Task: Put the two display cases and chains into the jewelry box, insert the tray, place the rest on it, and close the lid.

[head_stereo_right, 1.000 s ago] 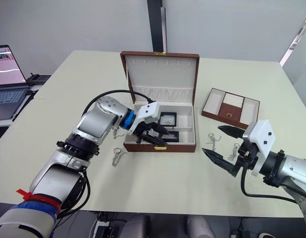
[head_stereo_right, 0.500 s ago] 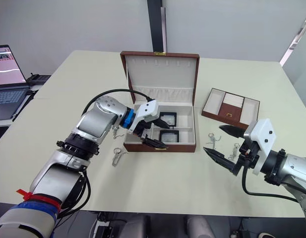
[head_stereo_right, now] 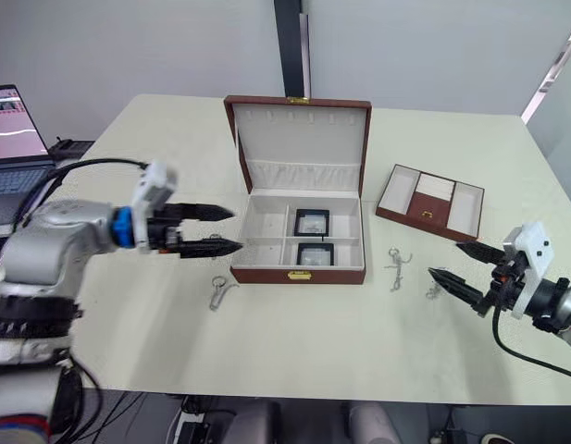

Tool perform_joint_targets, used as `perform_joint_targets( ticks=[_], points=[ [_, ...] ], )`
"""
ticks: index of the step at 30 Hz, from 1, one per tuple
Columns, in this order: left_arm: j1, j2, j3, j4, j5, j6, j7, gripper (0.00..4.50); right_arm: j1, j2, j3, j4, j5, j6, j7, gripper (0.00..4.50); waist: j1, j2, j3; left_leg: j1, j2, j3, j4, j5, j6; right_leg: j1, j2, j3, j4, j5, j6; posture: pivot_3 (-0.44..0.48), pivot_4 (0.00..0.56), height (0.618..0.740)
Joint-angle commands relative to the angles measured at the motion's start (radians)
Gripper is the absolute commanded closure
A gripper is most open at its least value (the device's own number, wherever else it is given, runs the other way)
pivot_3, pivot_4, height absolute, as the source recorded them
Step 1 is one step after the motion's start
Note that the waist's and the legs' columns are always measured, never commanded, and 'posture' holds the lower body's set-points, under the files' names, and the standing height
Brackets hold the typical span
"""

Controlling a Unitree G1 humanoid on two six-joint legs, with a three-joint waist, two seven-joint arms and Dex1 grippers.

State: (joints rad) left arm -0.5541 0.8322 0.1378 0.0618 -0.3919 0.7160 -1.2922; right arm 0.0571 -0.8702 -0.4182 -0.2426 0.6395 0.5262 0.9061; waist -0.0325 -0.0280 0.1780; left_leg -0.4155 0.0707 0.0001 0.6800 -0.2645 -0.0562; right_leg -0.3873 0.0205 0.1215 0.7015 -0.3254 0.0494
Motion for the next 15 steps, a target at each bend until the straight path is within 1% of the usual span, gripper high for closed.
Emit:
perform_joint_targets(
  ticks=[1, 5, 7, 8, 13, 15],
  points=[
    [0.111, 0.065, 0.150, -0.074, -0.032, 0.018, 0.068, 0.03, -0.048, -0.014, -0.025, 0.134, -0.049, -0.078, 0.029, 0.00, 0.000, 0.000, 0.000, 0.000, 0.000, 0.000, 0.000, 0.000, 0.000, 0.000, 0.000, 0.000, 0.000, 0.000, 0.000, 0.000, 0.150, 0.740],
    [0.270, 0.089, 0.295, -0.068, -0.032, -0.009, 0.153, 0.03, -0.099, -0.001, -0.006, 0.290, -0.101, -0.149, 0.047, 0.00, -0.003, 0.000, 0.000, 0.001, 0.000, 0.001, 0.000, 0.000, 0.000, 0.000, -0.001, 0.000, 0.000, 0.000, 0.000, 0.000, 0.150, 0.740],
    [0.367, 0.076, 0.392, -0.016, 0.000, -0.078, 0.223, 0.03, -0.130, 0.020, 0.001, 0.370, -0.124, -0.185, 0.036, 0.00, -0.005, 0.000, 0.000, 0.001, 0.000, 0.002, -0.001, 0.000, 0.000, 0.000, -0.002, 0.000, 0.000, 0.000, 0.000, 0.000, 0.150, 0.740],
    [0.399, 0.068, 0.422, 0.002, 0.013, -0.108, 0.260, 0.03, -0.141, 0.027, 0.003, 0.398, -0.134, -0.199, 0.034, 0.00, -0.005, 0.000, 0.000, 0.001, 0.000, 0.002, -0.001, 0.000, 0.000, 0.000, -0.002, 0.000, 0.000, 0.000, 0.000, 0.000, 0.150, 0.740],
    [0.488, 0.037, 0.475, 0.044, 0.036, -0.180, 0.386, 0.03, -0.176, 0.043, 0.005, 0.512, -0.170, -0.272, 0.045, 0.00, -0.001, 0.000, 0.000, 0.001, -0.001, 0.003, -0.001, 0.000, 0.000, 0.000, -0.004, 0.000, 0.000, 0.000, 0.000, 0.000, 0.150, 0.740],
    [0.500, 0.020, 0.490, 0.073, 0.049, -0.223, 0.444, 0.03, -0.197, 0.047, 0.004, 0.565, -0.184, -0.307, 0.040, 0.00, -0.001, 0.001, 0.000, 0.001, -0.002, 0.003, -0.001, 0.000, 0.000, 0.000, -0.005, 0.000, 0.000, 0.000, 0.000, 0.000, 0.150, 0.740]
  ],
)
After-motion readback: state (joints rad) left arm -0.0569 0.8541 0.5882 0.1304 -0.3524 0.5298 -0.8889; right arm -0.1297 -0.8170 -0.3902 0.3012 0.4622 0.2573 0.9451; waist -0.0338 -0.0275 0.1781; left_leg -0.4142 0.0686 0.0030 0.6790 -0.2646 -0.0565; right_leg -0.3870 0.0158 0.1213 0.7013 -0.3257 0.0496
